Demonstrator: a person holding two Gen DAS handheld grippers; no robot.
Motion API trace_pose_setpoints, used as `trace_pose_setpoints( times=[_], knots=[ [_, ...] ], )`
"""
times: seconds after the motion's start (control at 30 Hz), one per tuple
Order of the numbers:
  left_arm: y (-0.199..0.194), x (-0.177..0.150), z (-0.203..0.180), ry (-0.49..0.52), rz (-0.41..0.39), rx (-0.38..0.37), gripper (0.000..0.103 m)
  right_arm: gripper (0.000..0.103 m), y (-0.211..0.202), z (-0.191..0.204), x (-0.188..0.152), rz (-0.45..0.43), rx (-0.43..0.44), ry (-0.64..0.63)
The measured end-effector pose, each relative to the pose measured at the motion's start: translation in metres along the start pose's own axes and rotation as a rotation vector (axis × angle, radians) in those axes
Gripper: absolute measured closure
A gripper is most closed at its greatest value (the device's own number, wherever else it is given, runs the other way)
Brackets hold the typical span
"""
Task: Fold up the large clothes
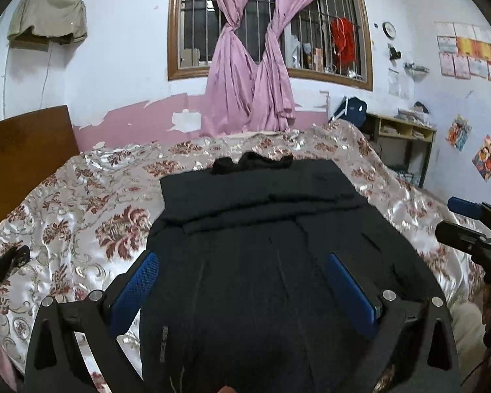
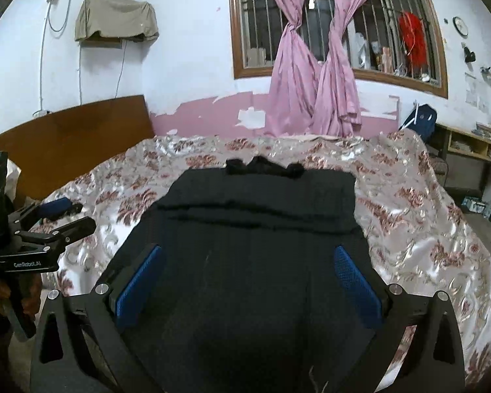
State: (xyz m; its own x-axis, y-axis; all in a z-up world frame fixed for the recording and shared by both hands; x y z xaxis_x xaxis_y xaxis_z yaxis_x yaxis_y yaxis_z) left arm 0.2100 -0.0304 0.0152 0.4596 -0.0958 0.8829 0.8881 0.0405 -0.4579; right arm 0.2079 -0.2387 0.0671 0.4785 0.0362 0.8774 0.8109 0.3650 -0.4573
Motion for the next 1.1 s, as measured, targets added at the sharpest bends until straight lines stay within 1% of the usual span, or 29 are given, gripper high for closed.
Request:
trace_pose_setpoints(
  times=[0.13,0.27,0.6,0.7,0.8,0.97,1.0,1.1],
  knots=[
    [0.002,-0.020,-0.003,0.023,0.043,-0.005,0.000,0.002,0.002,0.005,-0.021,0.051,-0.007,-0.027],
    [0.006,-0.038,-0.003,0.039,0.085,-0.005,0.000,0.002,0.003,0.003,-0.039,0.098,-0.006,-0.025],
    [0.013,-0.074,-0.002,0.054,0.182,-0.009,0.000,0.002,0.006,-0.002,-0.064,0.173,0.004,-0.001],
    [0.019,-0.091,-0.005,0.083,0.275,-0.033,0.000,0.002,0.010,0.001,-0.074,0.236,0.015,-0.019],
    [0.025,-0.114,-0.004,0.113,0.369,-0.054,0.000,0.002,0.018,0.005,-0.090,0.343,0.008,-0.073],
    [0.030,-0.146,0.002,0.165,0.441,-0.016,0.000,0.002,0.037,0.013,-0.130,0.590,0.037,-0.172],
    [0.030,-0.151,0.003,0.167,0.453,-0.016,0.000,0.002,0.039,0.017,-0.138,0.625,0.038,-0.203],
    [0.031,-0.163,0.003,0.174,0.499,-0.017,0.000,0.002,0.041,0.026,-0.154,0.679,0.015,-0.304]
  ],
)
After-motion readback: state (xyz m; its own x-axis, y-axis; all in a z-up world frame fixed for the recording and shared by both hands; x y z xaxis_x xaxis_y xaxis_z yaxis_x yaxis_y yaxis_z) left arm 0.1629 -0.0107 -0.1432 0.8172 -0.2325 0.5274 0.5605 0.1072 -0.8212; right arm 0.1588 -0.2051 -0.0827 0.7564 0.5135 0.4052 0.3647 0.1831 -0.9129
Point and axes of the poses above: each gripper's, at about its wrist camera, not at the fingertips, and y roughly the way its jaws point, z to its left, x to its top, the point moved 6 cm from there along y, roughly the way its jaws point, and after that the axes turned 10 degrees about x, right-handed, at the moved point
